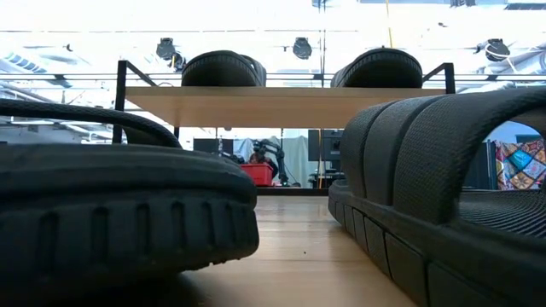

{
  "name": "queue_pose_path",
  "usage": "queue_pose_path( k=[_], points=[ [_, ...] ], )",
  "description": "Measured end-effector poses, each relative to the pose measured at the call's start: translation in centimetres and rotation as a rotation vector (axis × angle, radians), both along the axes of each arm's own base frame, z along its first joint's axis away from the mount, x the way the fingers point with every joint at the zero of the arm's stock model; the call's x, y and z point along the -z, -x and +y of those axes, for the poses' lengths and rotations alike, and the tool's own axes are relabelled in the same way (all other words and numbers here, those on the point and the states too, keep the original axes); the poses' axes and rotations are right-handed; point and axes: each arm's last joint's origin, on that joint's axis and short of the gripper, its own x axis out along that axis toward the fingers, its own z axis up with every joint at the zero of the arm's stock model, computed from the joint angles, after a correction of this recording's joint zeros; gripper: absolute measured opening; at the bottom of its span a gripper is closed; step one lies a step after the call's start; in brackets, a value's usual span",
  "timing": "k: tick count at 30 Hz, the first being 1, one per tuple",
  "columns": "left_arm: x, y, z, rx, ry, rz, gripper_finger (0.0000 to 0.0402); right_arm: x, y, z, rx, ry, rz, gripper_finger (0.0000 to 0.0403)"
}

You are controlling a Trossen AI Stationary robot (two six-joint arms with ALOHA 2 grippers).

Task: Pick and place slides into the shelf
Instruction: Put the right slide under the shelf

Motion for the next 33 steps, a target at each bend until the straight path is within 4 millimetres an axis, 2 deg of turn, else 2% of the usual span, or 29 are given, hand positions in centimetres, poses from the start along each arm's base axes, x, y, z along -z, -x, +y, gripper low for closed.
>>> queue_pose_path(
  k=[7, 11, 18, 28, 33],
  points=[
    [3.2, -0.8, -0.3, 0.046, -0.065, 0.017, 0.0362, 0.0, 0.0, 0.0, 0.004, -0.018, 0.001, 0.0],
    [3.7, -0.9, -0.9, 0.072, -0.098, -0.014, 0.0377, 0.0, 0.0, 0.0, 0.004, -0.019, 0.0, 0.0],
    [3.7, -0.9, -0.8, 0.032, -0.122, -0.029, 0.0381, 0.0, 0.0, 0.0, 0.004, -0.019, 0.0, 0.0],
    [5.5, -1.6, -0.4, 0.035, -0.176, -0.008, 0.0381, 0.0, 0.0, 0.0, 0.004, -0.019, 0.0, 0.0],
    [6.4, -2.2, 0.5, -0.028, -0.185, 0.0, 0.0381, 0.0, 0.0, 0.0, 0.004, -0.019, 0.001, 0.0]
  ],
)
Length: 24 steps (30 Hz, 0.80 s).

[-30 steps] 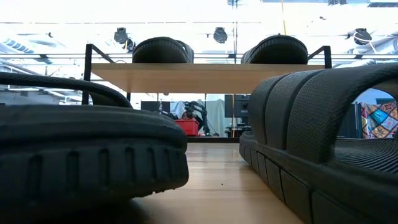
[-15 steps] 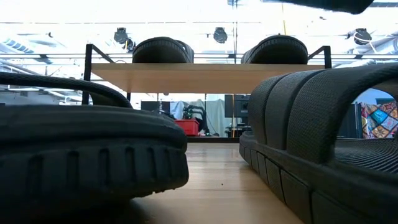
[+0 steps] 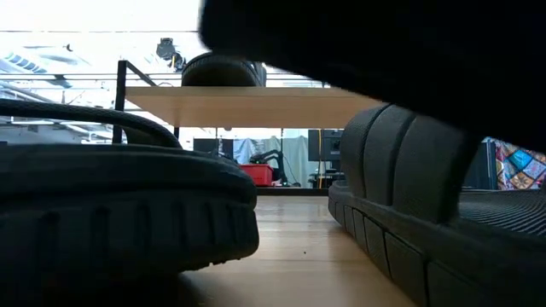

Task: Pick and place slides into the shelf
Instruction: Put the right slide under the shelf

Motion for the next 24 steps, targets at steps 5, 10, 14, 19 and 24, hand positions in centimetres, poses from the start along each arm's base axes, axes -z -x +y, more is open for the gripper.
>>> queue_pose_path(
  k=[5, 10, 14, 19, 24],
  points=[
    [0.15, -0.35, 0.62, -0.038, -0.002, -0.001, 0.038, 0.0, 0.0, 0.0, 0.0, 0.0, 0.0, 0.0],
    [0.15, -0.33, 0.63, -0.036, -0.016, -0.002, 0.033, 0.0, 0.0, 0.0, 0.0, 0.0, 0.0, 0.0],
    [0.19, -0.3, 0.58, -0.04, 0.012, 0.006, 0.0233, 0.0, 0.0, 0.0, -0.001, 0.0, 0.0, 0.0],
    [0.17, -0.31, 0.58, -0.034, 0.002, 0.003, 0.0067, 0.01, 0.0, 0.01, -0.005, -0.001, 0.001, 0.0],
    [0.11, -0.35, 0.63, -0.034, -0.036, -0.01, 0.0016, 0.01, 0.01, 0.03, -0.007, -0.006, 0.002, 0.0]
  ],
)
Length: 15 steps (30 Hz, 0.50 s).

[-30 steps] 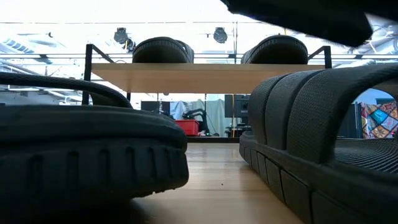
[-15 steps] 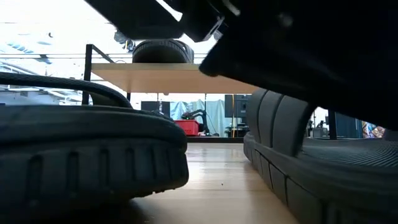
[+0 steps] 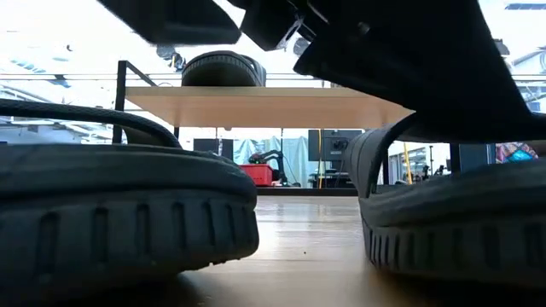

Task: Pick and place slides into the shelf
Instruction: Put the right slide under the shelf

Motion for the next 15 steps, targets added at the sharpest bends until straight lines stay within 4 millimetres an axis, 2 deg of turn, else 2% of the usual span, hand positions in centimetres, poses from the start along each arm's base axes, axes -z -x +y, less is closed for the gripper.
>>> queue_pose_path(
  k=[5, 10, 15],
  points=[
    [-0.3, 0.6, -0.9, -0.049, -0.166, -0.081, 0.0004, 0.0, 0.2, 0.4, -0.019, 0.001, 0.0, 0.0],
    [-0.9, 1.0, -1.3, -0.106, -0.223, -0.122, 0.0002, 0.0, 0.5, 0.7, -0.043, 0.021, -0.001, 0.0],
    [-1.4, 0.4, -0.3, -0.181, -0.284, -0.156, 0.0001, -0.1, 0.5, 0.7, -0.045, 0.021, -0.006, 0.0]
  ],
)
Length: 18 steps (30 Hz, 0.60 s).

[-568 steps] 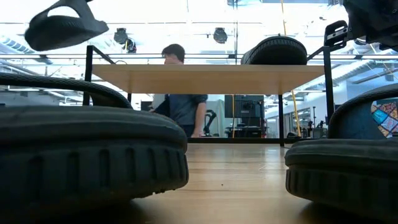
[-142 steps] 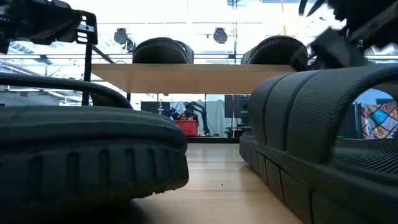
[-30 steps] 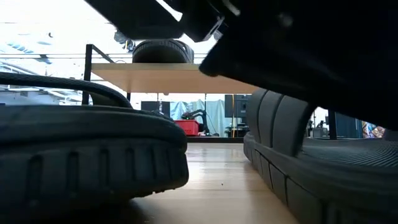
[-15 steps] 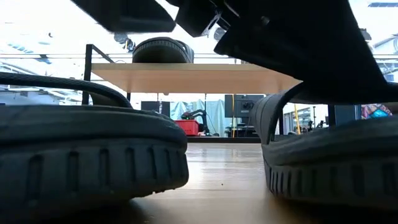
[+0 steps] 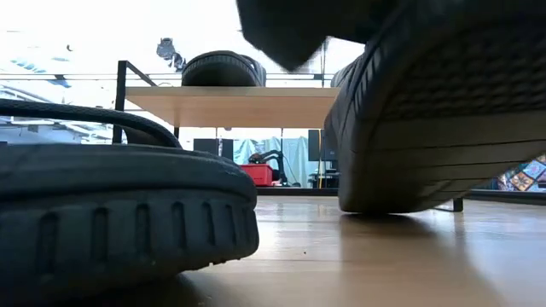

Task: Pick and place slides into the shelf
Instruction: Put the right slide under the shelf

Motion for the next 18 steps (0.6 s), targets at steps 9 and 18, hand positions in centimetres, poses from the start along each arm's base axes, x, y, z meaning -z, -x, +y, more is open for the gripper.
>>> queue_pose_path(
  k=[9, 18],
  points=[
    [0.1, -2.2, 3.5, -0.018, -0.052, 0.054, 0.0, 0.0, 0.0, 0.0, 0.001, -0.001, -0.001, 0.0],
    [1.6, -4.0, 8.0, -0.041, -0.044, 0.128, 0.0, 0.0, 0.0, 0.0, 0.001, 0.0, -0.002, 0.0]
  ],
)
